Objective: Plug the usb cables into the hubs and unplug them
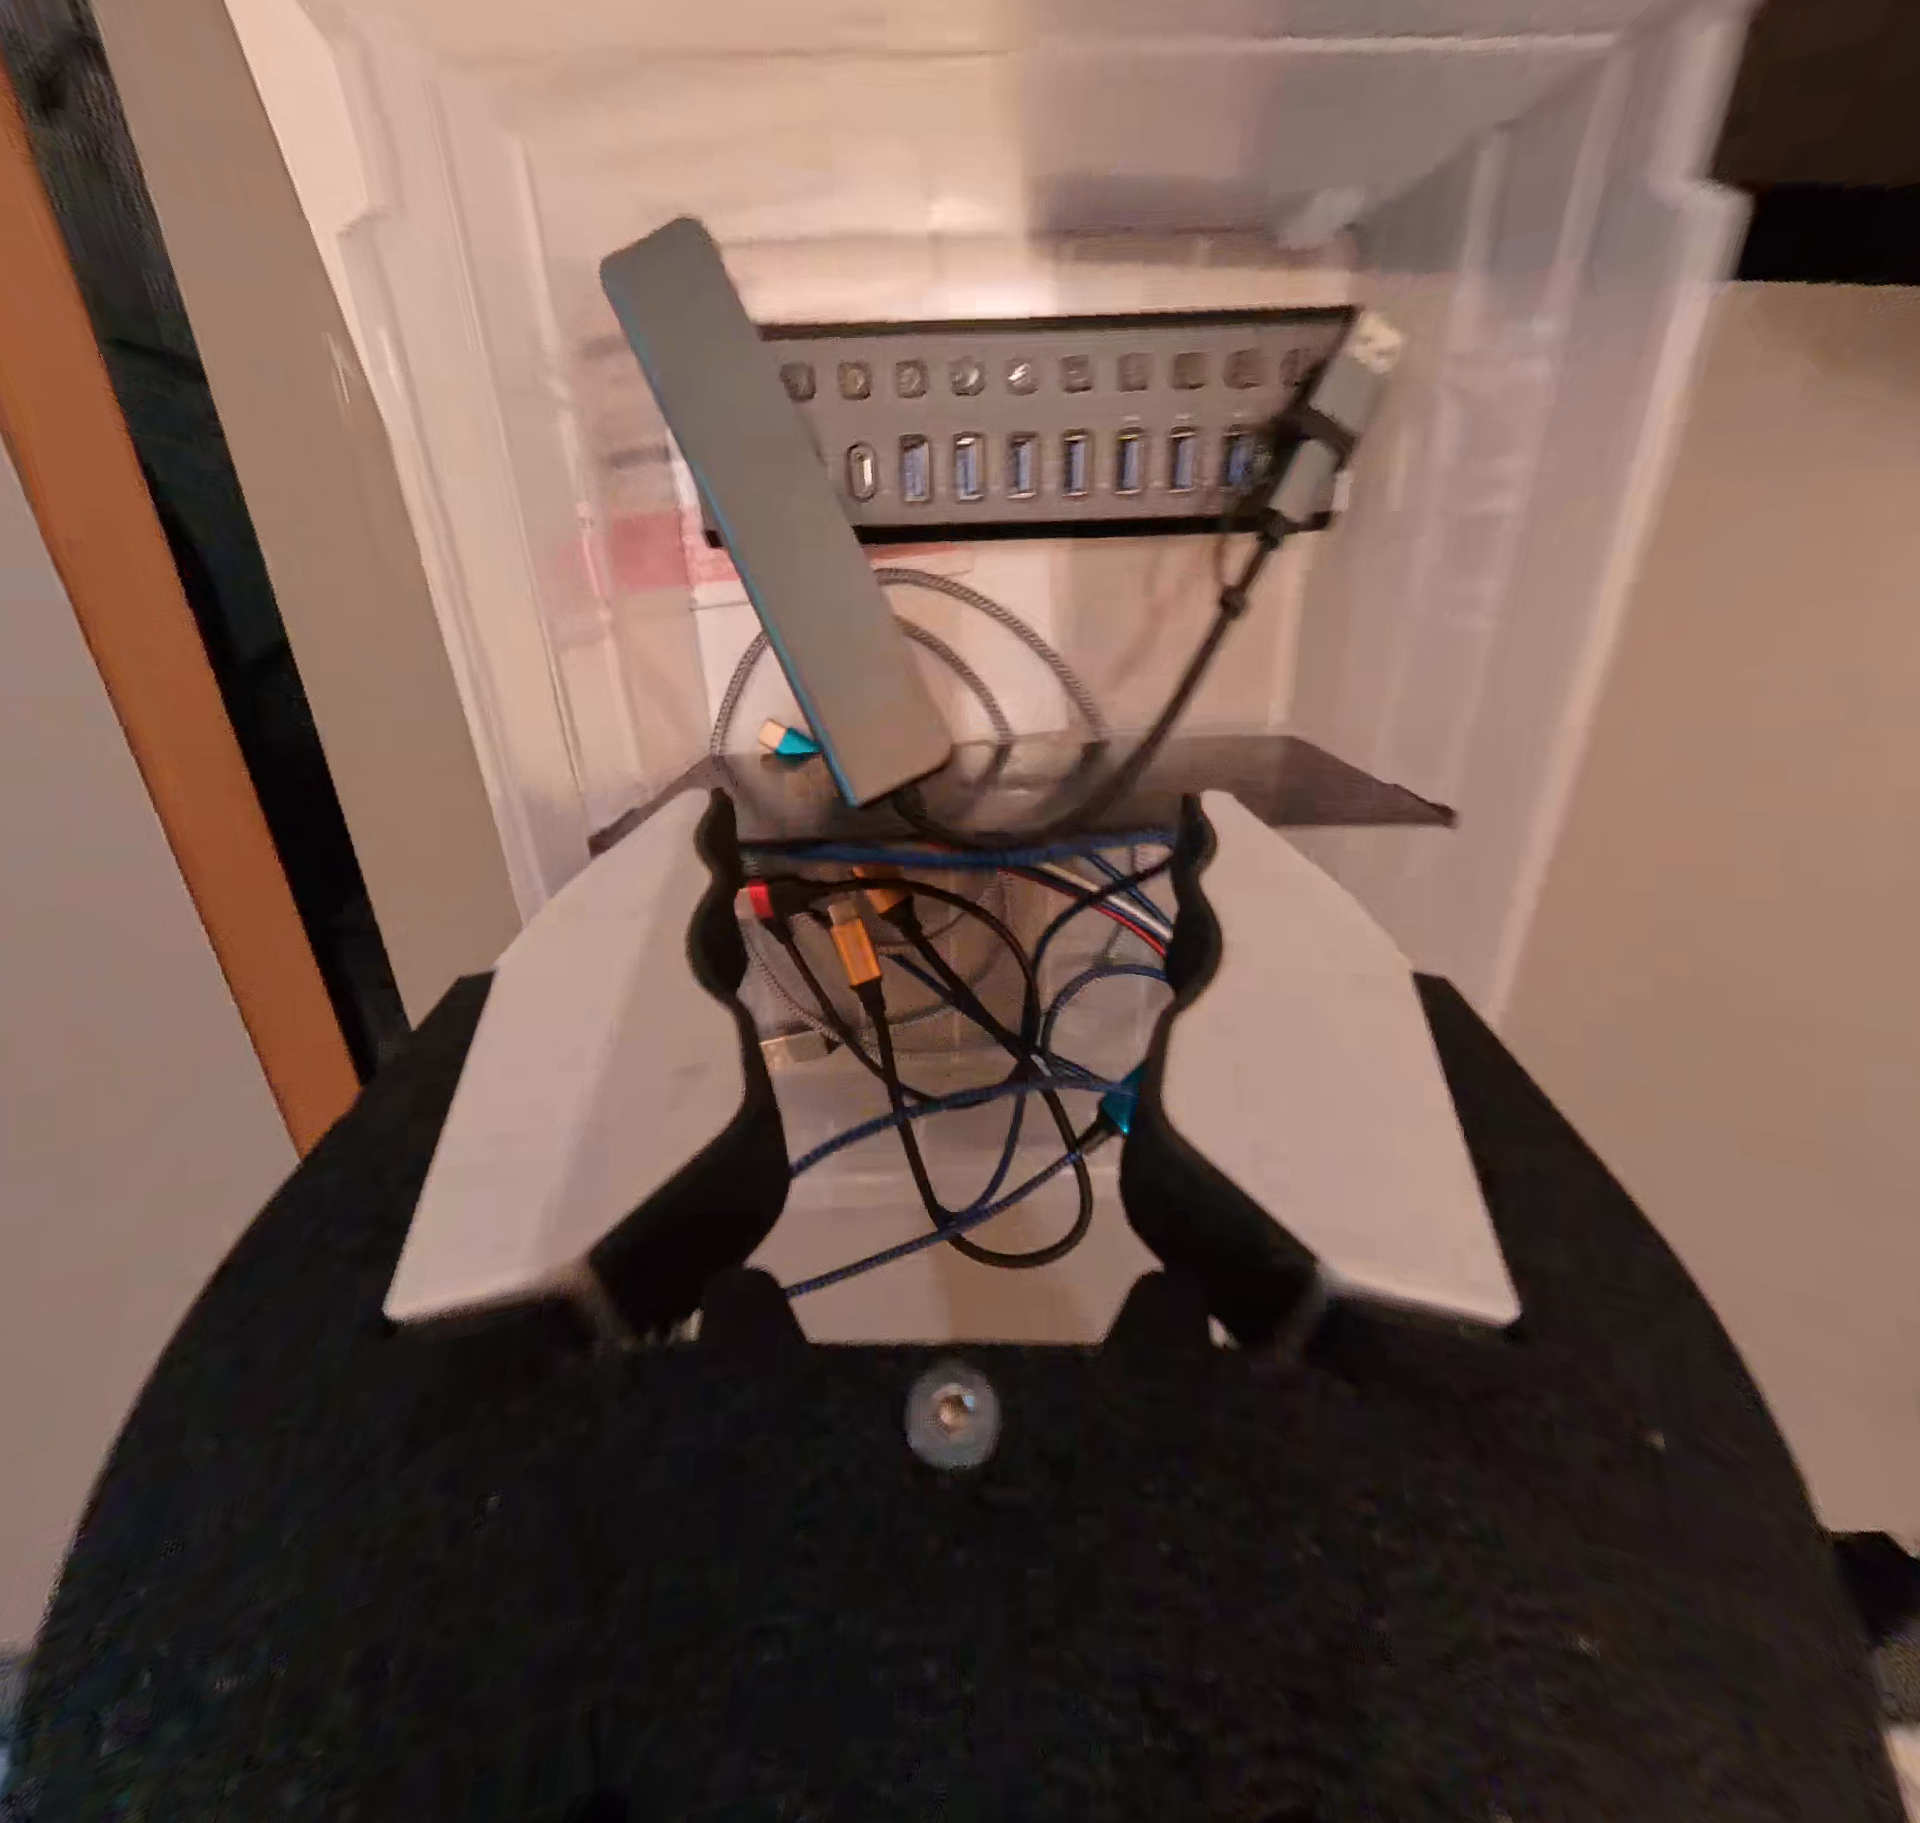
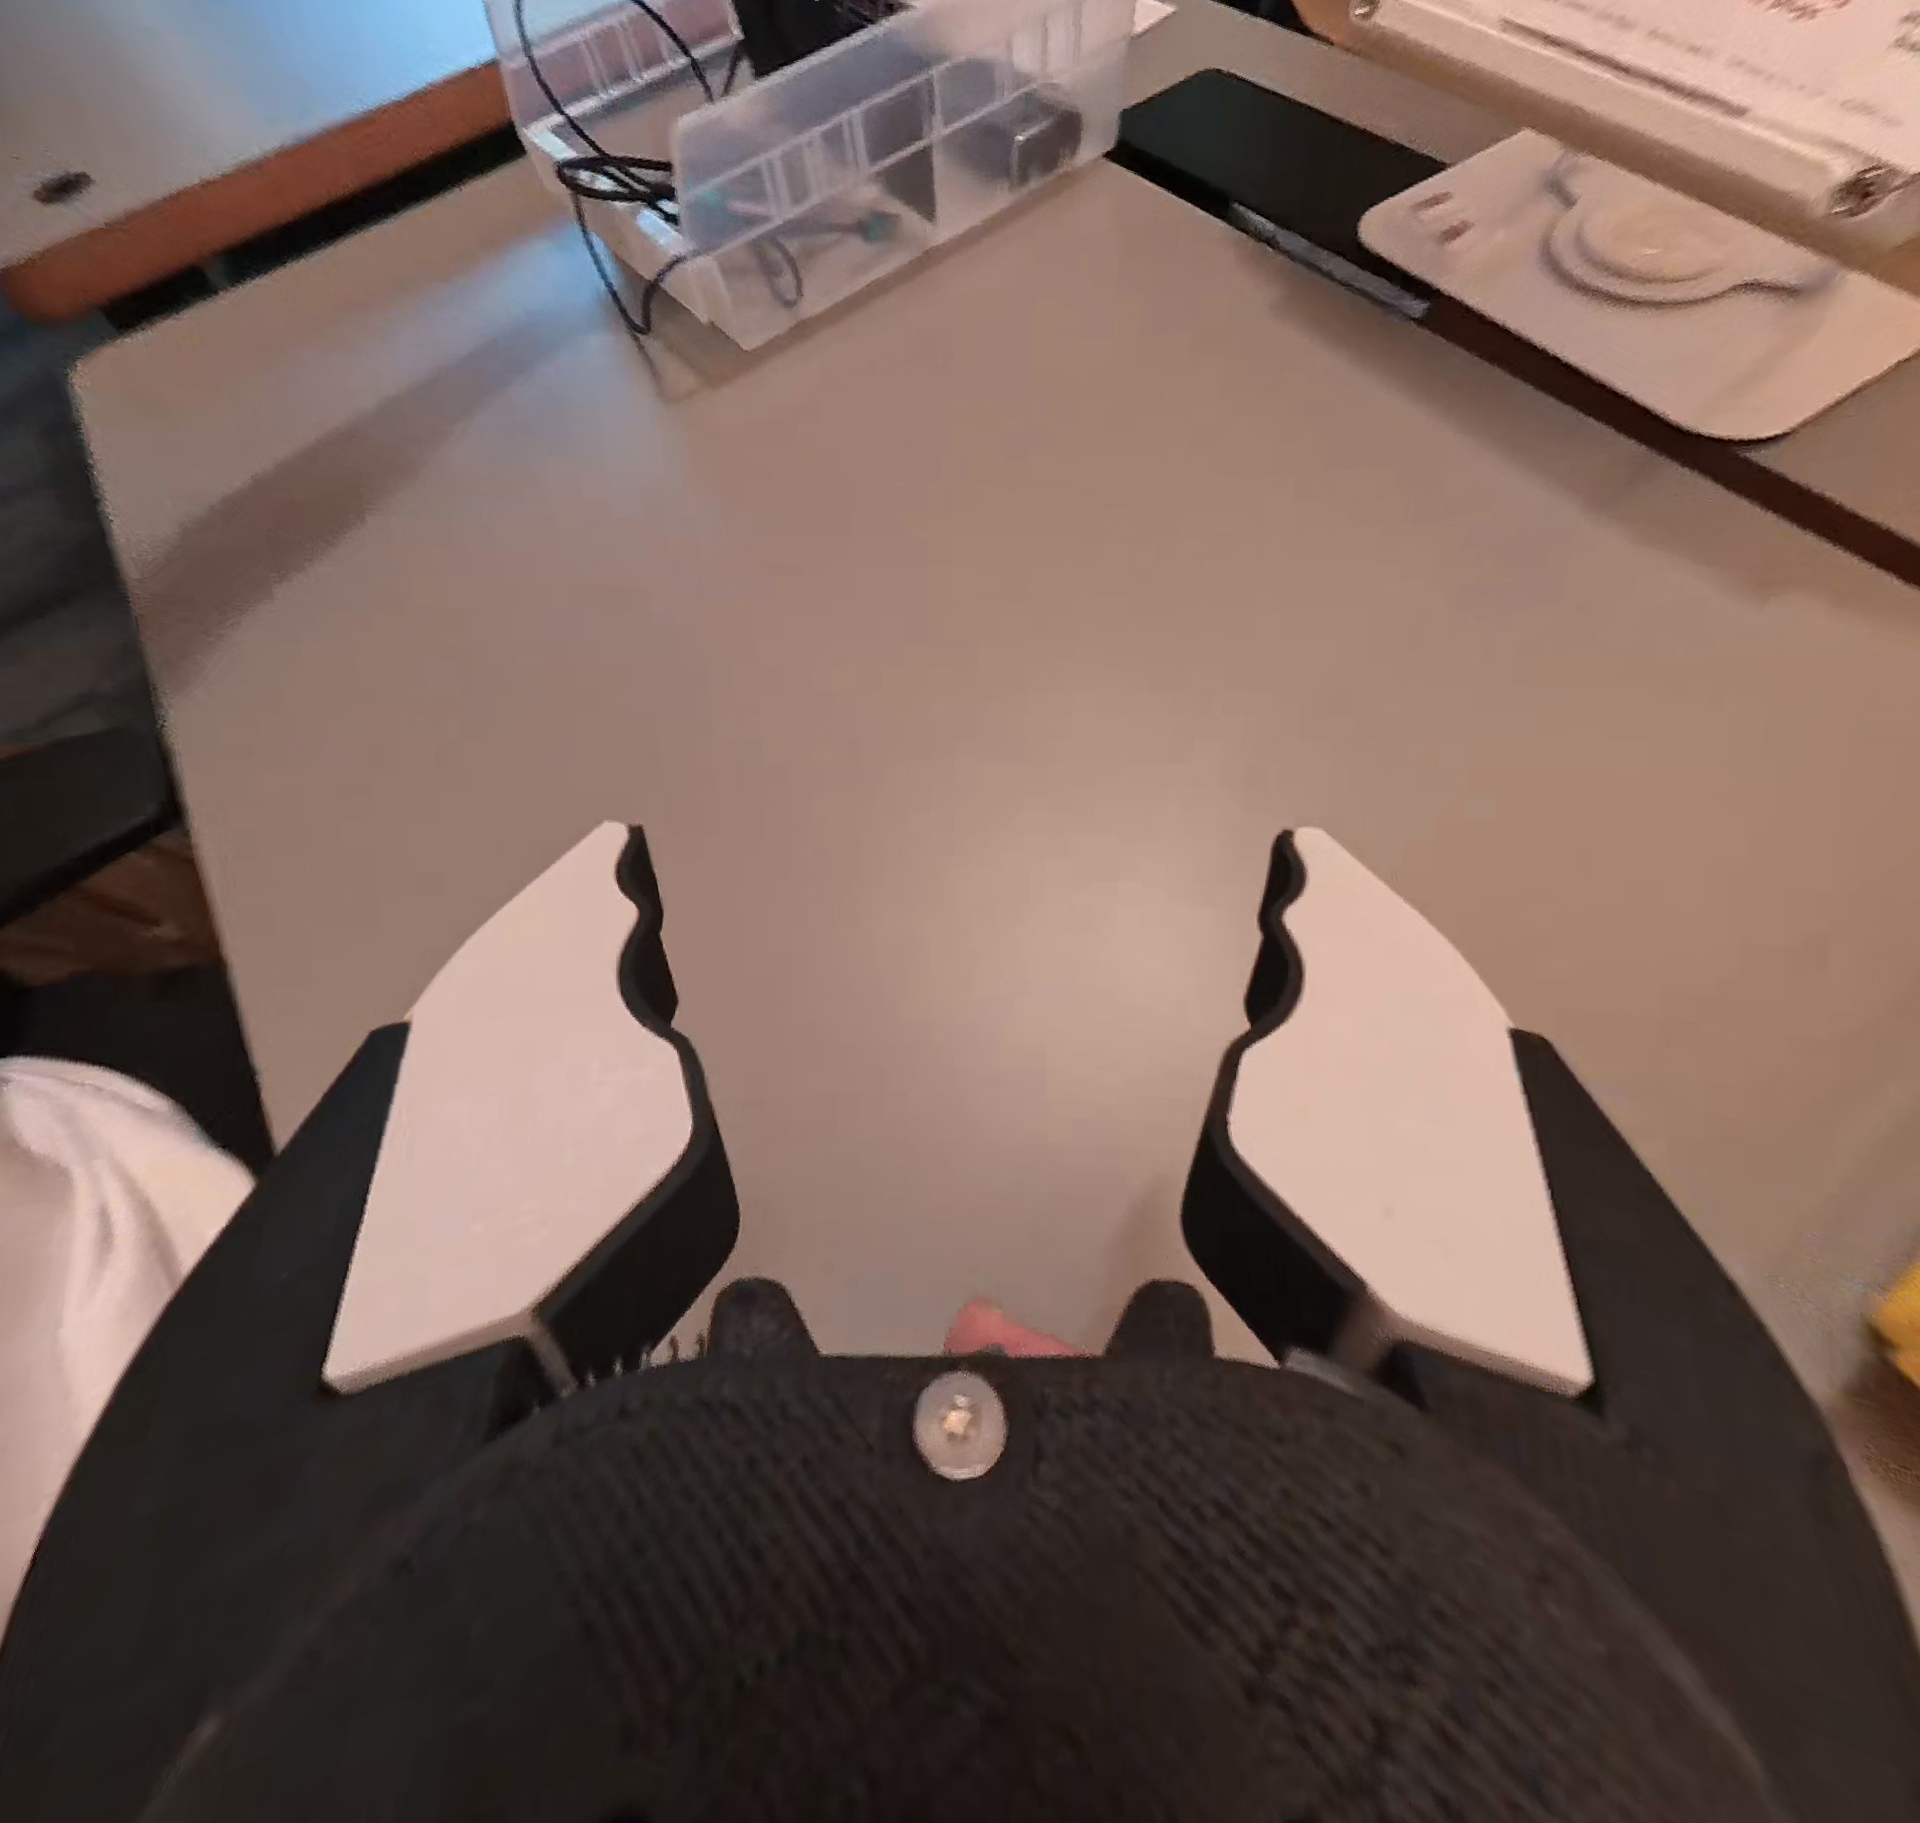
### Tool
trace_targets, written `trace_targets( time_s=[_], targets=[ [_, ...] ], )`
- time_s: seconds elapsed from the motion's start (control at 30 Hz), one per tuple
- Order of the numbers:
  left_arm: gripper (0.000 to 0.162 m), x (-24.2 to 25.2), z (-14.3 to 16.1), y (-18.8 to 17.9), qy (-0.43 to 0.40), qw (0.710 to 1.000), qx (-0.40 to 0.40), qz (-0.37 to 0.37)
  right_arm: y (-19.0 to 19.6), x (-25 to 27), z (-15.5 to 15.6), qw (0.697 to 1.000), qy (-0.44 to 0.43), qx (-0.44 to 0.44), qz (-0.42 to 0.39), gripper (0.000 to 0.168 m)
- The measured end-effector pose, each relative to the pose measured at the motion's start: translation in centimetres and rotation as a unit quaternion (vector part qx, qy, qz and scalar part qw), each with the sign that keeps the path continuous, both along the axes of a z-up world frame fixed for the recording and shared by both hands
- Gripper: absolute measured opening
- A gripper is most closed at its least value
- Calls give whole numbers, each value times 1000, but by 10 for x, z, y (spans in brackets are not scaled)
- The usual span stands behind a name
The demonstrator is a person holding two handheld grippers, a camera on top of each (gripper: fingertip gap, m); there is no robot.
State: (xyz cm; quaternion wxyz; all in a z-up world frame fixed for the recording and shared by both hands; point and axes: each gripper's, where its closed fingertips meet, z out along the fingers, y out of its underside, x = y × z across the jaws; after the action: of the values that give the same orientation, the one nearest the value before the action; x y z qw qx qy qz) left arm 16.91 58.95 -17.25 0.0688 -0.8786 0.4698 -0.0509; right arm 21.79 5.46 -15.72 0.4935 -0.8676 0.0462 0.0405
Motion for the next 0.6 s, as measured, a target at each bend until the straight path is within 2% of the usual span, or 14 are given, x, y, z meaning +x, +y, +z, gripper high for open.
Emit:
trace_targets(
  time_s=[0.13,0.27,0.37,0.47,0.6],
  targets=[
    [76,1,-31,14,90,996,-23,16,-1,-3,3,992,45,-107,52,109],
    [70,1,-48,32,145,989,-13,28,6,3,34,990,67,-112,57,107],
    [65,6,-66,34,154,987,-28,32,17,-2,36,993,102,-55,36,107],
    [41,5,-79,42,168,985,-9,29,32,-16,21,988,150,5,23,99],
    [34,4,-79,51,148,989,8,18,44,-16,-12,991,118,43,-32,99]
  ],
)
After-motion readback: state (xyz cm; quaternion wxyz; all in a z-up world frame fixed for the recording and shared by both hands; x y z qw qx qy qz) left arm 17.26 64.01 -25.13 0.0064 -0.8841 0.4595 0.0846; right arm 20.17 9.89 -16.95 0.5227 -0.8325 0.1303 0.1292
